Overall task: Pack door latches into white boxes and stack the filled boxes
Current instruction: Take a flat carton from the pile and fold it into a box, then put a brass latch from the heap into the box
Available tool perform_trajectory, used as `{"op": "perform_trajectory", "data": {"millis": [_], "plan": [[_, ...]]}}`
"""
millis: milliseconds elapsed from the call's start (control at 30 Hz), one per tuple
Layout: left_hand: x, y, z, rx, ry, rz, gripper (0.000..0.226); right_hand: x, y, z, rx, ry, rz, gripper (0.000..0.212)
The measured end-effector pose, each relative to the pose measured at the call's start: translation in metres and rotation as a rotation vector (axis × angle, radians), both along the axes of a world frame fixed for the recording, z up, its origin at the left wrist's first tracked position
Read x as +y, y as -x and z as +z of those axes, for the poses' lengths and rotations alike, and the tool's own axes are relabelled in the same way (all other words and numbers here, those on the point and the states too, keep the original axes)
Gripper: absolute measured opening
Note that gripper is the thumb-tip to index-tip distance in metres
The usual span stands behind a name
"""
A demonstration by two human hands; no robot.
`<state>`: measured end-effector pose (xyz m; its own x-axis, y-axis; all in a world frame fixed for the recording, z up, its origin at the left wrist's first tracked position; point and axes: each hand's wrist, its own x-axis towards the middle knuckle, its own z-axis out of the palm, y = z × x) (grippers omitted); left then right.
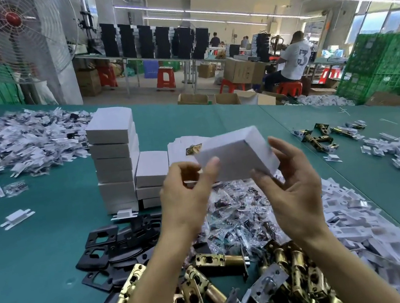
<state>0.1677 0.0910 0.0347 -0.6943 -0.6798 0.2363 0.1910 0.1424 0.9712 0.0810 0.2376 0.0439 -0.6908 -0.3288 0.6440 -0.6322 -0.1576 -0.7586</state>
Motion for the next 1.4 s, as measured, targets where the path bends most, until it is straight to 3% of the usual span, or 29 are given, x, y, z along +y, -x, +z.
{"op": "perform_trajectory", "data": {"millis": [67, 167, 300, 400, 533, 633, 733, 833, 933, 1000, 1067, 1167, 1300, 1400], "plan": [[-0.004, 0.001, 0.003, -0.146, -0.421, -0.320, 0.081, -0.002, -0.003, -0.003, 0.064, -0.022, 0.054, 0.055], [-0.005, 0.000, 0.001, -0.060, -0.753, -0.645, 0.085, -0.008, -0.009, -0.007, 0.220, -0.189, 0.122, 0.054], [-0.006, 0.000, 0.000, 0.113, -1.026, -0.641, 0.077, -0.011, -0.014, -0.013, 0.284, -0.435, 0.229, 0.050], [-0.008, 0.002, -0.003, 0.099, -0.968, -0.562, 0.066, -0.010, -0.014, -0.009, 0.205, -0.556, 0.242, 0.036], [-0.011, 0.000, -0.009, 0.022, -0.893, -0.599, 0.049, -0.008, -0.012, -0.008, 0.250, -0.643, 0.167, 0.049], [-0.014, 0.001, -0.011, 0.000, -0.832, -0.593, 0.050, -0.007, -0.015, -0.012, 0.236, -0.645, 0.218, 0.049], [-0.010, 0.002, -0.009, 0.011, -0.720, -0.555, 0.053, -0.011, -0.016, -0.013, 0.073, -0.504, 0.275, 0.034], [-0.009, 0.000, -0.009, 0.044, -0.607, -0.553, 0.057, -0.013, -0.015, -0.012, -0.048, -0.338, 0.172, 0.043], [-0.008, -0.004, -0.007, 0.017, -0.486, -0.574, 0.060, -0.012, -0.013, -0.008, -0.279, -0.316, 0.173, 0.054], [-0.007, -0.004, -0.006, -0.030, -0.378, -0.530, 0.048, -0.010, -0.009, -0.006, -0.403, -0.312, 0.277, 0.040], [-0.006, -0.002, -0.008, -0.045, -0.292, -0.476, 0.032, -0.007, -0.007, -0.005, -0.409, -0.301, 0.307, 0.027], [-0.008, 0.000, -0.012, -0.034, -0.253, -0.442, 0.024, -0.005, -0.005, -0.008, -0.379, -0.291, 0.296, 0.026], [-0.010, 0.001, -0.017, -0.031, -0.242, -0.449, 0.023, 0.001, 0.010, -0.001, -0.289, -0.498, 0.282, 0.036], [-0.013, 0.001, -0.020, -0.029, -0.222, -0.417, 0.032, 0.016, 0.042, -0.002, -0.212, -0.596, -0.027, 0.041]]}}
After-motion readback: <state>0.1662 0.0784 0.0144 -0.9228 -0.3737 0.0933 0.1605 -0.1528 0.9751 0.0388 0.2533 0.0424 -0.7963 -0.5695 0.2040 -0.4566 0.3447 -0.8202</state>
